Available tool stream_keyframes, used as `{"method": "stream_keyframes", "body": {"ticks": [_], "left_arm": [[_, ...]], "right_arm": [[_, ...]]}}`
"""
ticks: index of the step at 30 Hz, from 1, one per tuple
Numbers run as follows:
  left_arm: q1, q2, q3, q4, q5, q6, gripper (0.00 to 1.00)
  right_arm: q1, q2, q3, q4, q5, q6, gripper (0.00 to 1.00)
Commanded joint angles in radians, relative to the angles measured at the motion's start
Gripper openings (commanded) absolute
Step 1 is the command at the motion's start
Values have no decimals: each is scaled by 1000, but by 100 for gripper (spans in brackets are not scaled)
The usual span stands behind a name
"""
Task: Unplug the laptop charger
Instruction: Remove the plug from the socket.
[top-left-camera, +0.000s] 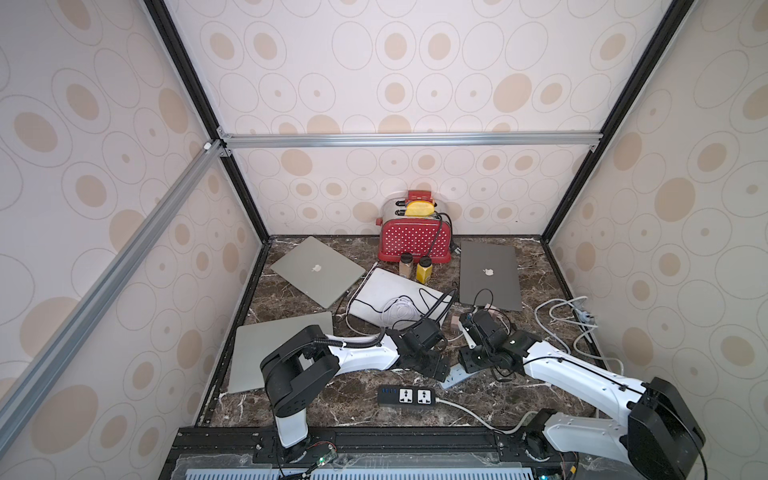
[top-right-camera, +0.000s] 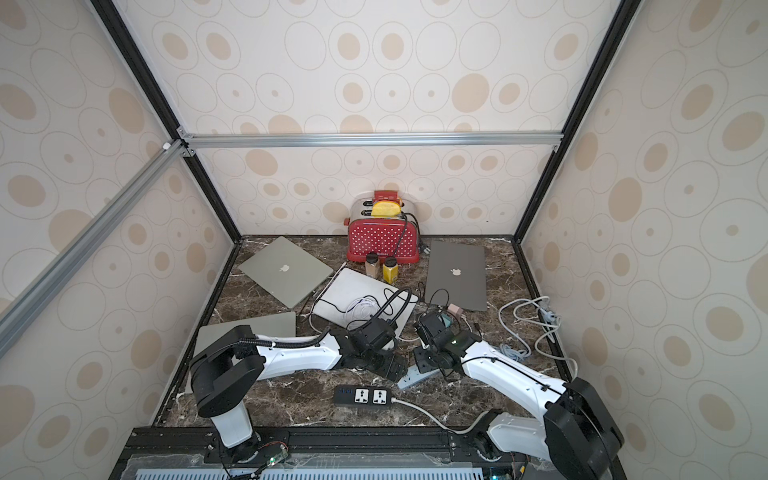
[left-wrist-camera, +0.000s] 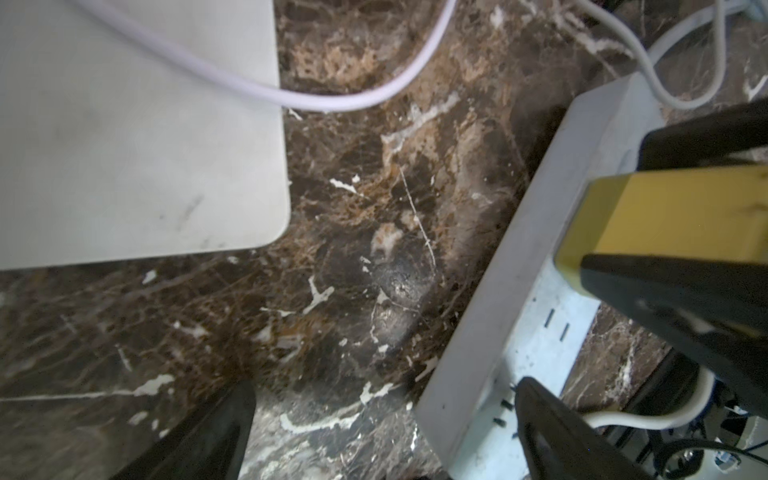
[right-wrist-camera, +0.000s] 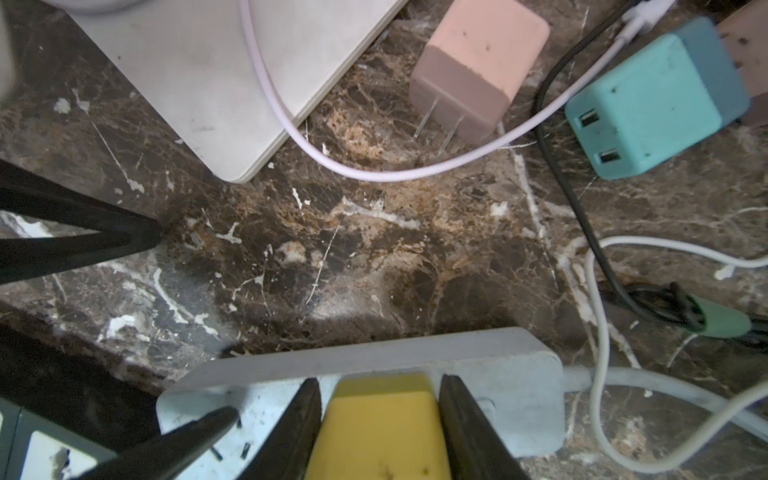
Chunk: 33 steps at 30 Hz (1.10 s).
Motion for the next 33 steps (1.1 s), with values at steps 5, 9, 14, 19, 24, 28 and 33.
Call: {"method": "stream_keyframes", "body": {"ticks": [5, 9, 14, 19, 24, 28, 33], "left_arm": [[-24, 111, -67, -234, -36, -57, 99], [-32, 128, -46, -291, -63, -74, 99], [-33, 163, -25, -318, -65, -89, 99], [-33, 217, -8, -287, 3, -125, 99], [-32, 227, 4, -295, 0, -135, 99], [-32, 227, -1, -292, -1, -142, 99], [-32, 232, 1, -291, -4, -145, 99]], "right_arm": [[7, -28, -16, 38, 30, 42, 0], [7, -22, -15, 61, 35, 55, 0], [7, -24, -9, 87, 8, 64, 0], [8, -69, 1, 90, -17, 84, 0], [7, -111, -2, 68, 9, 104, 0], [6, -142, -1, 56, 19, 126, 0], [8, -117, 14, 15, 10, 132, 0]]}}
